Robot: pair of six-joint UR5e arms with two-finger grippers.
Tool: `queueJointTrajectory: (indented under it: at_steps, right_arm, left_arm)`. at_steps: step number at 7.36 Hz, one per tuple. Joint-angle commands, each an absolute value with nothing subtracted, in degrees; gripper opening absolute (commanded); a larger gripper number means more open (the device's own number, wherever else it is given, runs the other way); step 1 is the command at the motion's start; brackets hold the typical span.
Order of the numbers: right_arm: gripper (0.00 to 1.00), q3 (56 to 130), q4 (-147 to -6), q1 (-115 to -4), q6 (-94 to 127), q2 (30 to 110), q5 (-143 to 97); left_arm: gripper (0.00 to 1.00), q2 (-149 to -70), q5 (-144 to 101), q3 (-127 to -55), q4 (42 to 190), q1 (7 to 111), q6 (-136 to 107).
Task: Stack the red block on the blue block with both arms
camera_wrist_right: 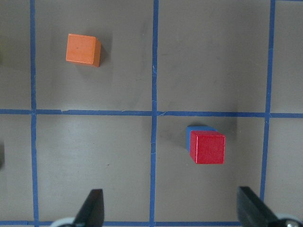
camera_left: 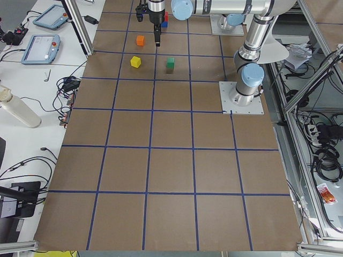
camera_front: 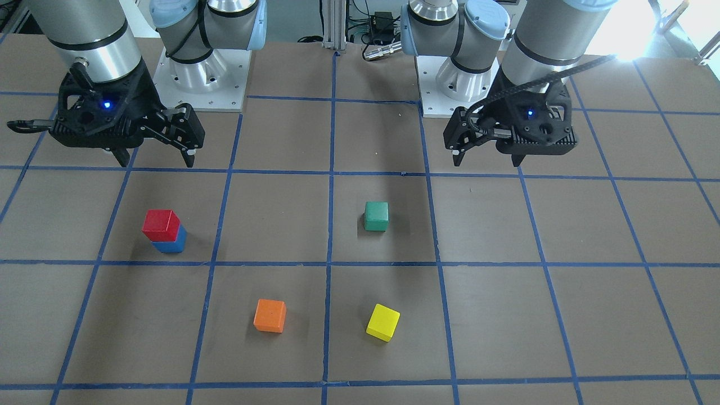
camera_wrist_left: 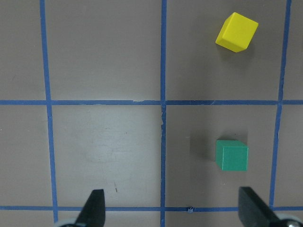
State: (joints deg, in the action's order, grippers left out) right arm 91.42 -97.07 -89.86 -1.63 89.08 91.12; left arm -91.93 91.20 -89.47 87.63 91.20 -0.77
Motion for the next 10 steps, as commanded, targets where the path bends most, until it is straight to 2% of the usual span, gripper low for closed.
queueJointTrajectory:
  at_steps: [1, 10]
  right_arm:
    - [1.00, 90.0, -96.9, -89.8, -1.3, 88.9, 90.6]
    - [1.00, 89.0, -94.3, -89.6, 3.1, 87.6, 90.4]
  left_arm:
    - [1.00, -91.3, 91.4, -90.3, 87.5, 91.8, -1.1]
    - [1.00, -91.1, 91.5, -91.4, 85.9, 91.1, -0.3]
